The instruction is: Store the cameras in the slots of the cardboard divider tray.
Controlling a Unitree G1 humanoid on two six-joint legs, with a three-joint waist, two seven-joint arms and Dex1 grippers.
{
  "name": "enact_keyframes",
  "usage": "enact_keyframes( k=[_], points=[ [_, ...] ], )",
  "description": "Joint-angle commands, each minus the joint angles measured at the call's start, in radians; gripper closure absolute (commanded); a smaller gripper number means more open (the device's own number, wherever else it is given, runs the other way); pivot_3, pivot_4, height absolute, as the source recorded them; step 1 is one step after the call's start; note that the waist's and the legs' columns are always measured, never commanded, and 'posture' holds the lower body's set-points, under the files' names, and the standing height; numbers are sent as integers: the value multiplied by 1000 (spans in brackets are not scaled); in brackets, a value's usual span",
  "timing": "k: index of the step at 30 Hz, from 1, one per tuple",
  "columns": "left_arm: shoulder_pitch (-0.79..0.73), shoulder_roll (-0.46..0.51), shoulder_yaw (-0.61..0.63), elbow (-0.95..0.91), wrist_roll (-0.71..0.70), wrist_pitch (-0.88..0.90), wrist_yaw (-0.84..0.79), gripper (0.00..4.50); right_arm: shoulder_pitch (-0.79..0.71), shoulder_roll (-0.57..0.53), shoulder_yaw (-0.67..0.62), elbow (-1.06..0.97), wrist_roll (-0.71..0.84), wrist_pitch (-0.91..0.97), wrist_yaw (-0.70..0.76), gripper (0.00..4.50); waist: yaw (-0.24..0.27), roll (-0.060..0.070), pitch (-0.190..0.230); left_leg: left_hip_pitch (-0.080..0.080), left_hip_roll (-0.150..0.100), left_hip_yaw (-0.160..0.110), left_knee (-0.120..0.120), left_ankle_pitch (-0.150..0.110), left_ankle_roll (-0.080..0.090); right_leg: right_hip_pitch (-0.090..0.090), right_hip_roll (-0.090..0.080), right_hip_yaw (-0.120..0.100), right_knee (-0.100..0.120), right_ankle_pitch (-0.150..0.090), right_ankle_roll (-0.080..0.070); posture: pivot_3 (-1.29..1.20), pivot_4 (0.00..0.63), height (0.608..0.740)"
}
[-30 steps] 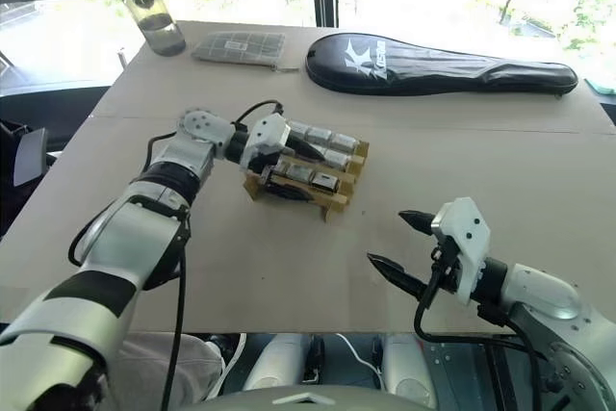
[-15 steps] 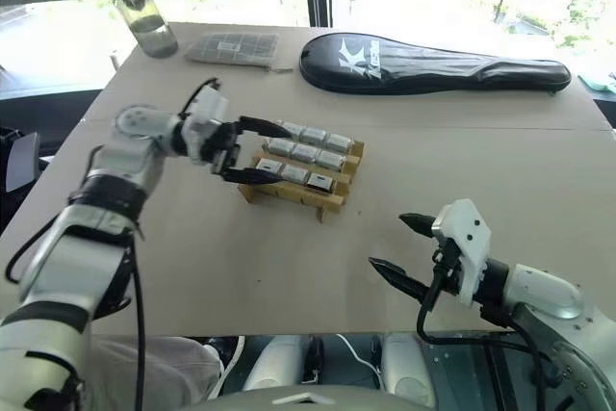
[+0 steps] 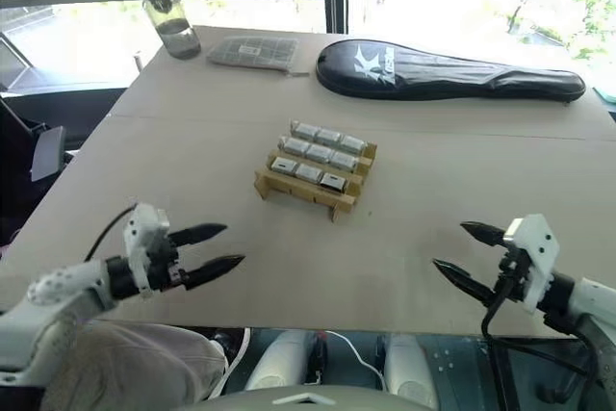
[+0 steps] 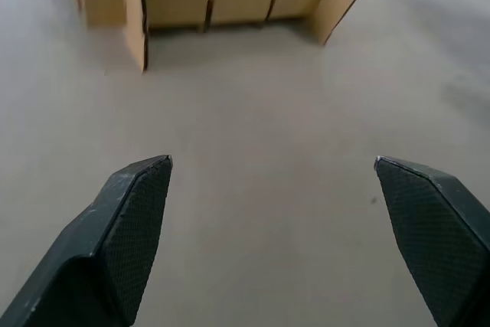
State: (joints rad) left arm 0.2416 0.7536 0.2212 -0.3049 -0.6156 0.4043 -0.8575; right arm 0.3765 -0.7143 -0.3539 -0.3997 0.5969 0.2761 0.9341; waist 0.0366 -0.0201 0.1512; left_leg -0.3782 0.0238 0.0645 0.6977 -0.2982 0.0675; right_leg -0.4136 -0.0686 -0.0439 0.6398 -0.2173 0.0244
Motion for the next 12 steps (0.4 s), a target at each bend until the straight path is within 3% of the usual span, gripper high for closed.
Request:
enact_keyframes(
  k=[1,5,12],
  points=[
    [53,-62,2,-57,103,-56,112,99,-25,14,-50,100,-39,-124,46,0,0,1,-1,0,0,0,0,0,0,0,0,0,1,0,-1,0,150,740],
    [123,-120,-11,-72,152,-132,110,99,-28,27,-61,138,-36,-162,66,0,-4,3,-3,1,0,3,-6,0,0,-1,1,3,0,2,-4,0,150,740],
    [95,-133,-52,-54,161,-203,28,99,-20,36,-42,189,-43,-182,95,0,2,5,-4,2,0,4,-9,0,0,-2,2,3,-2,2,-4,0,150,740]
  ],
)
